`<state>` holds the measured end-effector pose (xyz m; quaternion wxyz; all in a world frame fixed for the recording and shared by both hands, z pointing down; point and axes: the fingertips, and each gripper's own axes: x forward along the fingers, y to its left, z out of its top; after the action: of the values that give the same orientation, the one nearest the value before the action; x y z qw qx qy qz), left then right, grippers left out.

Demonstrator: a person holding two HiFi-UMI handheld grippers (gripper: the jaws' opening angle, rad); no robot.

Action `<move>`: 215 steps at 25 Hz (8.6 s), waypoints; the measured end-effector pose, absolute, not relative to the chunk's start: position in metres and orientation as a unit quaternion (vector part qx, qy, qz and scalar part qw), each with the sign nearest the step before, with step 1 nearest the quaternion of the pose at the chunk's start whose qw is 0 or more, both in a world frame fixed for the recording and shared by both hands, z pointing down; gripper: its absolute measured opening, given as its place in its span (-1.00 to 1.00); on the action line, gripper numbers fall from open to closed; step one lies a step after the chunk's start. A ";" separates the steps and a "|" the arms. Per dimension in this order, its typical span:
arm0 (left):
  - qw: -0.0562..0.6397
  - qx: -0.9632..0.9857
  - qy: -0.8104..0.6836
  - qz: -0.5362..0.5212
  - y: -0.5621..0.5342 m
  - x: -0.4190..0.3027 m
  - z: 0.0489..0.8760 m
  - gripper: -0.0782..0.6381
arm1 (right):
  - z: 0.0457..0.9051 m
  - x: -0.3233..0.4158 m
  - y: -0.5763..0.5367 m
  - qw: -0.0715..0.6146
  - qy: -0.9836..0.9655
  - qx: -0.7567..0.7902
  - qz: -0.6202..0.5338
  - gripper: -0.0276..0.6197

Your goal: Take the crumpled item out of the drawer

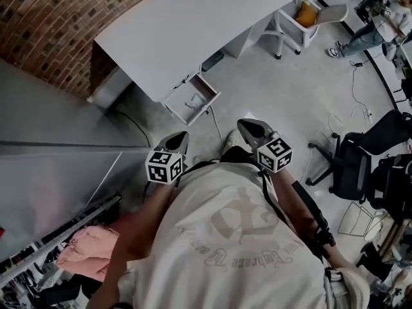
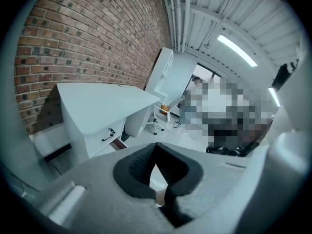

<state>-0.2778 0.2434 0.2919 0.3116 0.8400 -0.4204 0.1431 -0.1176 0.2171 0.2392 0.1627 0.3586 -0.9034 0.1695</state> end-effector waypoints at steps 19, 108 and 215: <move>0.326 0.841 -0.391 0.186 0.187 -0.235 0.304 -0.77 | 0.264 -0.093 0.153 0.155 -0.895 0.355 0.218 -0.89; 0.347 0.733 -0.300 0.503 0.004 -0.195 0.694 -0.77 | 0.571 -0.051 -0.008 0.070 -0.808 0.428 0.400 -0.89; 0.395 0.739 -0.479 0.260 0.109 -0.204 0.412 -0.51 | 0.365 -0.048 0.076 0.186 -0.903 0.283 0.265 -0.89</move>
<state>-0.2041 0.1085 0.4118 0.3953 0.7390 -0.4794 0.2603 -0.0482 0.0760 0.3653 0.1857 0.2833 -0.9027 0.2654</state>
